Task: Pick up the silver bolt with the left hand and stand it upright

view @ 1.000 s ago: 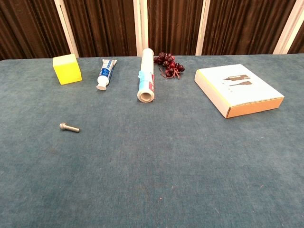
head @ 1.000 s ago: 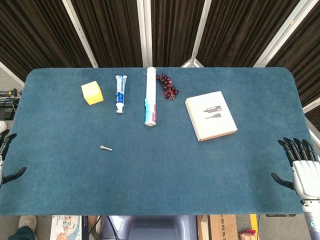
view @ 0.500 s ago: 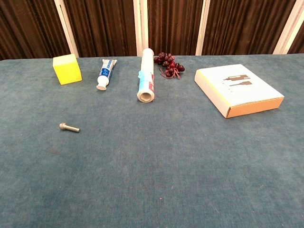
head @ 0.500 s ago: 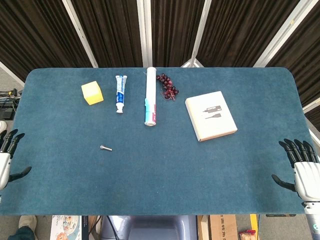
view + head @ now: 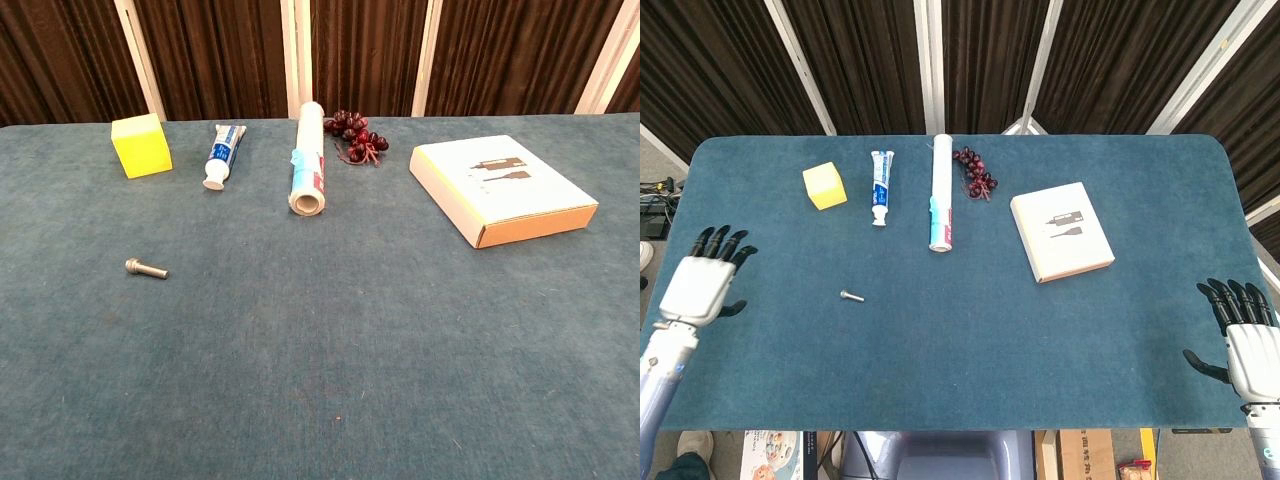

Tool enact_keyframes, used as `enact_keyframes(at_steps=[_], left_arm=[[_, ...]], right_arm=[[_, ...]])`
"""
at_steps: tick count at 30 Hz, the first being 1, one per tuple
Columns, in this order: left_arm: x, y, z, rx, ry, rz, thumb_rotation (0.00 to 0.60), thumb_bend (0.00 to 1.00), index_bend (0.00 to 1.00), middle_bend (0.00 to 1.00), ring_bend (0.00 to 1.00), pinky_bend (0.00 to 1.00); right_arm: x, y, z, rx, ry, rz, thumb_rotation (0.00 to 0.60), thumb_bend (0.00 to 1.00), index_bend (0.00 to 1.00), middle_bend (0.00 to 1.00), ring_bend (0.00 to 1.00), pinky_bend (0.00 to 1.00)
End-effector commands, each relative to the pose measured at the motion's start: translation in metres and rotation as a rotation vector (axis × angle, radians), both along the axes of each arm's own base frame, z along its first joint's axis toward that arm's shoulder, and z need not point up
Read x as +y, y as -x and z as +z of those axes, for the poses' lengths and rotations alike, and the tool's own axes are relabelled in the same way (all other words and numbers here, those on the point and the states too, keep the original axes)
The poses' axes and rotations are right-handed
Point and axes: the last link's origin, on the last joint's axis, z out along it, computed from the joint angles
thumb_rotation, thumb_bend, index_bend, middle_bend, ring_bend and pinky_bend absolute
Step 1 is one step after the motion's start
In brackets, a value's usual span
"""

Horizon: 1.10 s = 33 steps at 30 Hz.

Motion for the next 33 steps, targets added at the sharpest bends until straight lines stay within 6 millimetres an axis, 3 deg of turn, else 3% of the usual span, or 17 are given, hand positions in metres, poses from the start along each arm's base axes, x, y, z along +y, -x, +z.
enact_keyframes(at_steps=[1, 12, 33], left_arm=[[0.022, -0.023, -0.014, 0.030, 0.086, -0.022, 0.600, 0.27, 0.26, 0.09, 0.00, 0.02], [0.029, -0.054, -0.058, 0.084, 0.214, -0.122, 0.600, 0.30, 0.31, 0.10, 0.00, 0.02], [0.037, -0.069, -0.125, 0.014, 0.292, -0.082, 0.600, 0.35, 0.38, 0.13, 0.02, 0.02]], right_arm=[[0.000, 0.000, -0.001, 0.004, -0.005, -0.001, 0.600, 0.15, 0.15, 0.14, 0.08, 0.01], [0.000, 0.001, -0.005, 0.016, -0.014, -0.020, 0.600, 0.15, 0.15, 0.14, 0.08, 0.01], [-0.003, 0.004, -0.006, 0.007, -0.032, -0.037, 0.600, 0.15, 0.15, 0.14, 0.08, 0.01]])
